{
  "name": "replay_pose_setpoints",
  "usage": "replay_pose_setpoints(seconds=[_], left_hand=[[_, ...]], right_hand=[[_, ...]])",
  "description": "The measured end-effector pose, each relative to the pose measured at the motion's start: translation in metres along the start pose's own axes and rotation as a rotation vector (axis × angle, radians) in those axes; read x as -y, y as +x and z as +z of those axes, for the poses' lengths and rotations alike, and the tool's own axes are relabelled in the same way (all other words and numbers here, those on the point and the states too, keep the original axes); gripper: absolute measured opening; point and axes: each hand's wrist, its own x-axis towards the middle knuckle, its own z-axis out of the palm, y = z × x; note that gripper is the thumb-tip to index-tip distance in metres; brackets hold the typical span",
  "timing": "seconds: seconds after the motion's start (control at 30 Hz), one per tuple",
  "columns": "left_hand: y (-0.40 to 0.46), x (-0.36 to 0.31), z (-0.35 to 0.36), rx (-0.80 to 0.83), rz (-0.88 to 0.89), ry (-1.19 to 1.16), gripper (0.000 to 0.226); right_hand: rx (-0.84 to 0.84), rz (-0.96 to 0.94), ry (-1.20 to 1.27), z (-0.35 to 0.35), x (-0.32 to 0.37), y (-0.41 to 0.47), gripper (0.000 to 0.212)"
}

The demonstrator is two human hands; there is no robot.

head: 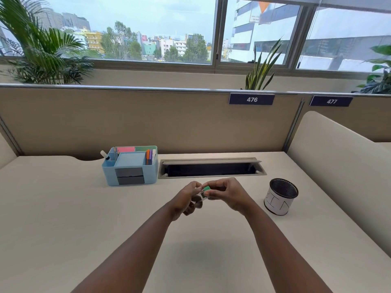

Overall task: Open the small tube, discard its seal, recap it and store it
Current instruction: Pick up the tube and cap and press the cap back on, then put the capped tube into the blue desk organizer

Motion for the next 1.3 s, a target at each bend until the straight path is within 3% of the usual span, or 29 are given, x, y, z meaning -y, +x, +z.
replay_pose_setpoints(seconds=[0.4, 0.5, 0.63, 0.8, 0.9, 1.3], left_hand=[[0.009, 0.014, -0.002, -0.054, 0.012, 0.001, 0.012], [0.013, 0.027, -0.011, -0.178, -0.022, 0.058, 0.024], [0.009, 0.063, -0.046, -0.470, -0.051, 0.280, 0.030], [-0.010, 0.108, -0.098, -0.604, -0.136, 0.504, 0.040], [-0.024, 0.128, -0.126, -0.579, -0.219, 0.659, 0.053], [-0.048, 0.194, -0.193, -0.393, -0.513, 0.766, 0.089]], right_hand=[[0.026, 0.076, -0.033, 0.004, -0.006, 0.004, 0.033], [-0.052, 0.072, -0.081, 0.015, -0.008, 0.012, 0.031], [-0.203, 0.067, -0.091, 0.031, -0.012, 0.027, 0.029], [-0.263, 0.059, -0.151, 0.054, -0.009, 0.050, 0.026], [-0.259, 0.033, -0.181, 0.074, -0.006, 0.065, 0.026], [-0.242, 0.021, -0.182, 0.166, -0.015, 0.111, 0.030]])
